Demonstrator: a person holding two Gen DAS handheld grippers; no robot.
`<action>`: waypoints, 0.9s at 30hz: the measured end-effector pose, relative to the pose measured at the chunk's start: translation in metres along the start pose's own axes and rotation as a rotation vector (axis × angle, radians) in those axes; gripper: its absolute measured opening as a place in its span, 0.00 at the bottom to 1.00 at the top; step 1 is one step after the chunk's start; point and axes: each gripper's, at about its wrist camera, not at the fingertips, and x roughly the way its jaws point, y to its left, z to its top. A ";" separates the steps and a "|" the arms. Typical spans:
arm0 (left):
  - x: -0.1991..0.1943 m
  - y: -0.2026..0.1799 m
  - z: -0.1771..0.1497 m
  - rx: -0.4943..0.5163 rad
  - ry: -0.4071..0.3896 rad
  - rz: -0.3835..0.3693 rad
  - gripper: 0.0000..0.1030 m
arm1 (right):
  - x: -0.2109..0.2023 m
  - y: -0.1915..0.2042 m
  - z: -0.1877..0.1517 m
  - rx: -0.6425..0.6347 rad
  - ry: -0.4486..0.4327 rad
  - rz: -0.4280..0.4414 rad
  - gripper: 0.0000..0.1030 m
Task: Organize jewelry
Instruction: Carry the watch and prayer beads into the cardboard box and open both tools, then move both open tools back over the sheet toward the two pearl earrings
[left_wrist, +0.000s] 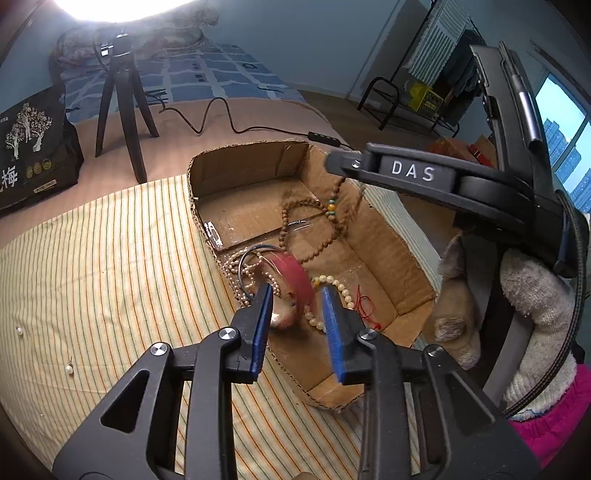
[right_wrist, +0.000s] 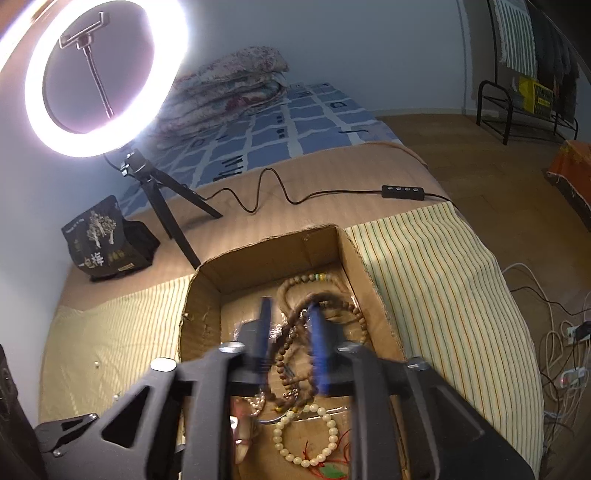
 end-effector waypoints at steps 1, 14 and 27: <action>0.000 0.000 0.000 0.000 0.000 0.001 0.26 | -0.001 -0.001 0.000 0.003 -0.007 0.002 0.51; -0.012 0.001 -0.003 0.005 -0.021 0.019 0.26 | -0.014 0.003 0.003 0.006 -0.031 -0.014 0.62; -0.042 0.027 -0.012 0.034 -0.054 0.089 0.30 | -0.041 0.014 0.000 -0.018 -0.075 -0.031 0.62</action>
